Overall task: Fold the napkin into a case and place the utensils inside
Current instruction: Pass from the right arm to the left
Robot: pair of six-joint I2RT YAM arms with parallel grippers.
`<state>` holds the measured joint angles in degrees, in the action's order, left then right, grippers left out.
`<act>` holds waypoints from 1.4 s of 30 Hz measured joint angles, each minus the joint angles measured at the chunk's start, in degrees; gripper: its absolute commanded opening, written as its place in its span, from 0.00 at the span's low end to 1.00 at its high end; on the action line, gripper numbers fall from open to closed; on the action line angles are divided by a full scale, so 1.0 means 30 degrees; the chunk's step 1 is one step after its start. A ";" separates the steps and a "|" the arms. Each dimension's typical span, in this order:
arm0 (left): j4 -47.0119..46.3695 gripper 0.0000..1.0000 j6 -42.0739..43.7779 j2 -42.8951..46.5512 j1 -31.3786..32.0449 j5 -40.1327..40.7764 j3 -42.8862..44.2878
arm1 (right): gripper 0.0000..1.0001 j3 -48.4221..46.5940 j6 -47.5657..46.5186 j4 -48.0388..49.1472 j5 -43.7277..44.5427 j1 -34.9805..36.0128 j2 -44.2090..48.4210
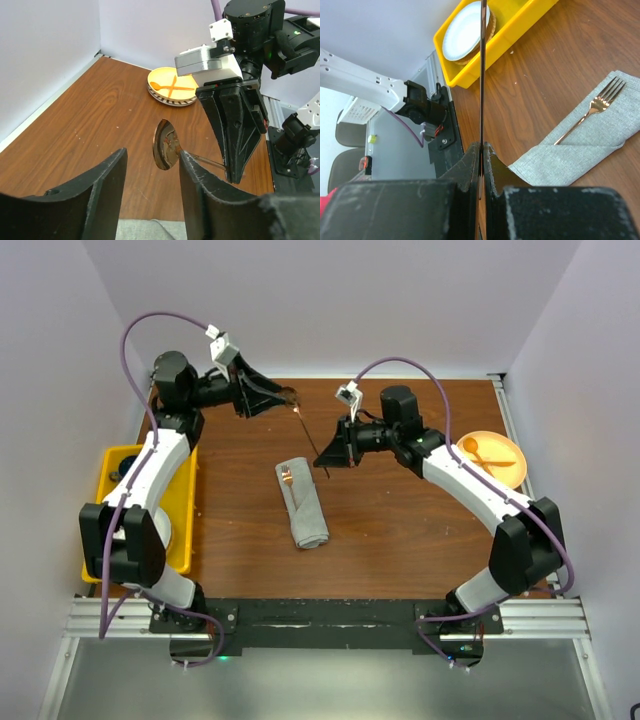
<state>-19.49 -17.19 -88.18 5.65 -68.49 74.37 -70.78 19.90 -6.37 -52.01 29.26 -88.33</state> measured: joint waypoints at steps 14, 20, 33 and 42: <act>-0.2484 0.20 -0.3271 -0.0597 0.0510 -0.0255 0.0015 | 0.00 0.0270 -0.0393 -0.0095 0.0138 0.0022 0.0466; -0.4248 0.00 -0.5005 -0.0976 0.0554 -0.0248 -0.0029 | 0.00 0.0306 -0.0503 -0.0036 0.0124 0.0036 0.0466; -0.2718 0.00 -0.4976 -0.3898 -0.0721 -0.0408 0.0605 | 0.62 0.0364 -0.4605 -0.2557 0.1588 0.0109 0.0743; 0.4379 0.00 0.0204 -0.7978 -0.1770 -0.0073 0.3621 | 0.19 0.1683 -1.3311 -0.6258 0.4408 0.1464 0.1574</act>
<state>-6.35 -16.58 -112.12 0.34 -68.71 85.23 -65.73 -20.03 -25.15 -38.79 33.65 -83.61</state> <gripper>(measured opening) 0.039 0.281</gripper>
